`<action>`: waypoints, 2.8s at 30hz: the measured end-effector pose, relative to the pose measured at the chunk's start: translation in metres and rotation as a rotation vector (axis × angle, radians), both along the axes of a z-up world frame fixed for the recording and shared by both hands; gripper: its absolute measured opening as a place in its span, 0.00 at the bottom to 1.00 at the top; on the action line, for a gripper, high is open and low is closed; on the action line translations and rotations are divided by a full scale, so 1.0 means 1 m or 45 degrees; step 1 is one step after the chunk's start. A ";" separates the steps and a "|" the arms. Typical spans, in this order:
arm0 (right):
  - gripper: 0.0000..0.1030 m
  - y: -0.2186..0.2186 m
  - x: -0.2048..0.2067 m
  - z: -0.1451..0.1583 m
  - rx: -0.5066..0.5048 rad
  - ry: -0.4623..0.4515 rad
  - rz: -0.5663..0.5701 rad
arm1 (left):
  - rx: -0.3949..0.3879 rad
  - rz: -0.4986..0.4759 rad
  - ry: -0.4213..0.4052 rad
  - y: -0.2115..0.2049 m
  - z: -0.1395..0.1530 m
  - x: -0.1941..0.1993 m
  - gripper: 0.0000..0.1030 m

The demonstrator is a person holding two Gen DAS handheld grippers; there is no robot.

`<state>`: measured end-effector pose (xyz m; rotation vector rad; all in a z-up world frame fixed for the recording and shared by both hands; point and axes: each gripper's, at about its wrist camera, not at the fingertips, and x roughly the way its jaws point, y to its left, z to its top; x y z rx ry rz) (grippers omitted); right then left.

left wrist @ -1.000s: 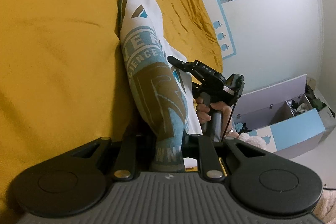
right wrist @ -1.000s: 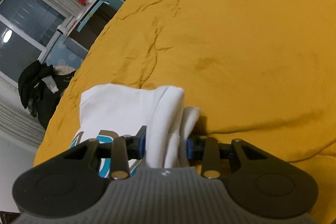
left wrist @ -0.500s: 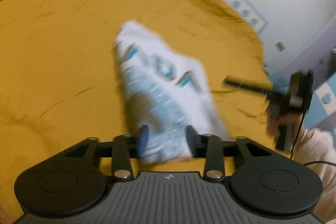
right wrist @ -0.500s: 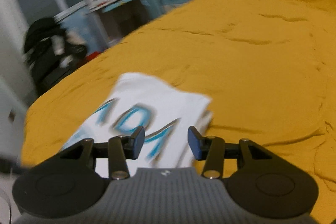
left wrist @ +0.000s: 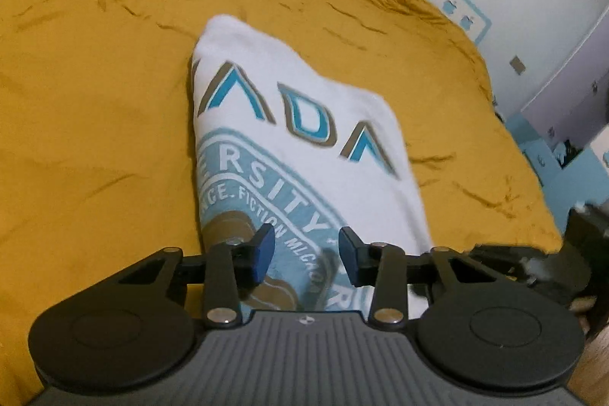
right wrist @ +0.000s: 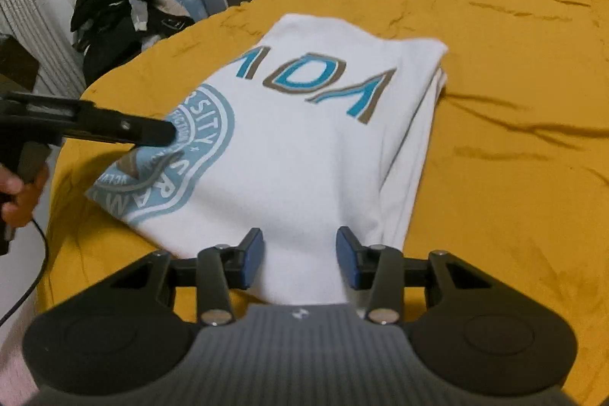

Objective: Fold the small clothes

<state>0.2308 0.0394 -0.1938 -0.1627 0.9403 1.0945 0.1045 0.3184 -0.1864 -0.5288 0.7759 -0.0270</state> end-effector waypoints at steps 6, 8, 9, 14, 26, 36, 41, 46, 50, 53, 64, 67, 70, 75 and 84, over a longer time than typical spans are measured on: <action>0.46 0.007 0.034 0.038 0.192 0.000 -0.086 | -0.025 -0.019 -0.049 0.007 0.025 0.007 0.46; 0.58 0.019 0.055 0.047 0.221 -0.120 -0.144 | -0.002 -0.025 -0.086 0.004 0.038 0.013 0.56; 0.60 0.026 0.070 0.047 0.251 -0.119 -0.165 | 0.001 -0.037 -0.099 0.001 0.042 0.017 0.61; 0.60 0.055 0.140 0.019 0.398 0.051 -0.321 | 0.074 -0.102 -0.134 0.005 0.050 0.060 0.61; 0.57 0.097 0.180 -0.048 0.247 0.110 -0.397 | 0.000 0.006 0.159 0.094 -0.019 0.190 0.56; 0.59 0.051 0.132 0.011 0.412 0.180 -0.426 | -0.080 -0.001 -0.003 0.077 0.038 0.109 0.66; 0.60 0.006 0.050 0.032 0.377 0.155 -0.354 | -0.087 0.054 0.001 0.026 0.050 0.019 0.69; 0.61 -0.013 -0.017 0.034 0.198 -0.081 -0.265 | -0.168 0.112 -0.013 -0.010 0.045 -0.033 0.69; 0.64 -0.017 -0.036 0.017 0.111 -0.118 -0.223 | -0.173 0.126 0.024 -0.016 0.032 -0.027 0.69; 0.64 -0.022 -0.024 -0.006 0.081 0.035 -0.262 | -0.138 0.130 0.050 -0.018 0.017 -0.024 0.69; 0.75 -0.007 -0.035 -0.009 0.023 -0.033 -0.251 | -0.105 0.146 0.083 -0.033 0.028 -0.030 0.69; 0.77 -0.009 -0.042 0.013 0.052 -0.065 -0.310 | -0.103 0.161 0.092 -0.040 0.047 -0.035 0.69; 0.79 -0.012 -0.050 0.038 0.045 -0.122 -0.391 | -0.021 0.185 0.091 -0.053 0.074 -0.047 0.71; 0.80 -0.019 -0.072 0.083 0.020 -0.201 -0.498 | 0.066 0.225 0.044 -0.066 0.111 -0.072 0.78; 0.80 -0.017 -0.115 0.132 -0.084 -0.201 -0.582 | 0.244 0.266 0.124 -0.087 0.135 -0.090 0.84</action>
